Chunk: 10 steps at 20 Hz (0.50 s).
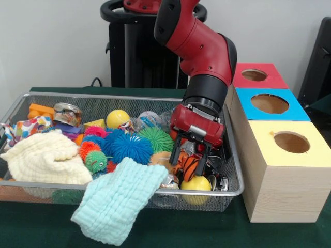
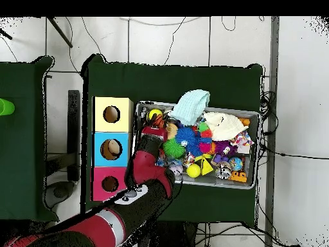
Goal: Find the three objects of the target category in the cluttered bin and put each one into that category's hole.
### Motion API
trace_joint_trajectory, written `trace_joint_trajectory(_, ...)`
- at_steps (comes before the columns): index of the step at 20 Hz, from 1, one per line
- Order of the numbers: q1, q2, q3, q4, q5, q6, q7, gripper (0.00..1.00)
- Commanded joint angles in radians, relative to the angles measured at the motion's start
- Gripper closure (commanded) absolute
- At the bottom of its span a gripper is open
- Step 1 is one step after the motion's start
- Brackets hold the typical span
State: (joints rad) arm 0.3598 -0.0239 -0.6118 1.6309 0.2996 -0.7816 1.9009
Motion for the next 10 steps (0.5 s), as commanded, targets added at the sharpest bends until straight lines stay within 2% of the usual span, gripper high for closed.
trace_joint_trajectory(1, -0.016, 0.045, 0.135, 0.02, 0.019, -0.07, 0.202, 0.0)
trace_joint_trajectory(10, -0.024, 0.039, 0.141, 0.027, 0.0, -0.072, 0.212, 0.0)
